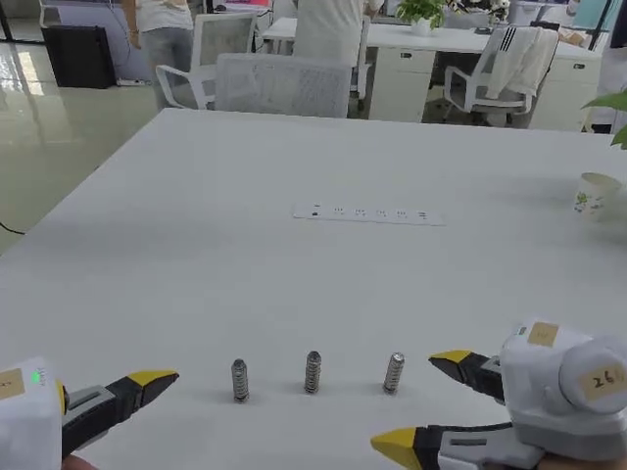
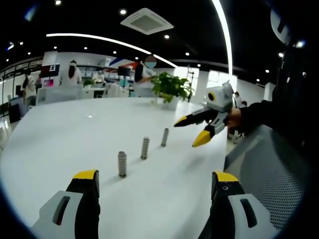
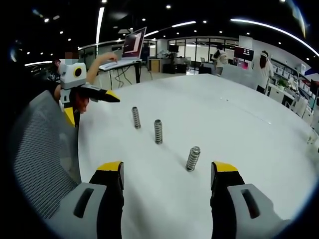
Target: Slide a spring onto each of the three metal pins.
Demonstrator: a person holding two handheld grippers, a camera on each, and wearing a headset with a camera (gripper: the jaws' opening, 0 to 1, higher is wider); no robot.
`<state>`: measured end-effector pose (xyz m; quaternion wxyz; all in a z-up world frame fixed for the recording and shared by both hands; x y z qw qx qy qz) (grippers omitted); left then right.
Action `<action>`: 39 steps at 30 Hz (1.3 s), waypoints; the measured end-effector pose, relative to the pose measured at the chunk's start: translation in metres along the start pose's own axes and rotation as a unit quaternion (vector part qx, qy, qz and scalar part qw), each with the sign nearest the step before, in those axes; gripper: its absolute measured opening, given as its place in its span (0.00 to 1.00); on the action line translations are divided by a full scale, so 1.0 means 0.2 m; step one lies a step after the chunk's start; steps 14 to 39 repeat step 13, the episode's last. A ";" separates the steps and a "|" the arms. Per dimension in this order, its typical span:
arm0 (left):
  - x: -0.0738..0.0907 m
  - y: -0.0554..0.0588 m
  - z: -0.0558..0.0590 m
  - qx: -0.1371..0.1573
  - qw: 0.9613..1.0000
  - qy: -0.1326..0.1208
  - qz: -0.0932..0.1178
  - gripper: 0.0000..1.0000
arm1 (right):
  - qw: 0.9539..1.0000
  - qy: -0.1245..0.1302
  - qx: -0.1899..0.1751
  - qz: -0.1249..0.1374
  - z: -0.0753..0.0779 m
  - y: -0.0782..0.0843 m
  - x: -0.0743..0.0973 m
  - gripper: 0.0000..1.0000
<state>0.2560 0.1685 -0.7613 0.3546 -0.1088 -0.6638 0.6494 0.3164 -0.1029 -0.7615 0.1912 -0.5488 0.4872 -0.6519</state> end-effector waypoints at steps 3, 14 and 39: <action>0.00 0.00 0.00 -0.001 1.000 0.000 -0.002 0.90 | 1.000 0.001 0.000 -0.001 0.00 0.00 0.00 0.70; -0.01 0.00 0.00 -0.002 1.000 0.001 -0.001 0.90 | 1.000 0.004 0.002 -0.003 0.01 0.00 0.00 0.70; -0.01 0.00 0.00 -0.002 1.000 0.001 -0.001 0.90 | 1.000 0.004 0.002 -0.003 0.01 0.00 0.00 0.70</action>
Point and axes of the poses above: the centre of the closed fingertips' face, and the gripper's own axes: x roughly backward along the fingers, z roughly to its right, y roughly out of its underside, the point moved 8 cm from there along x, roughly backward along the fingers, and after that the axes turned 10 degrees about -y, right-handed, at the moved point
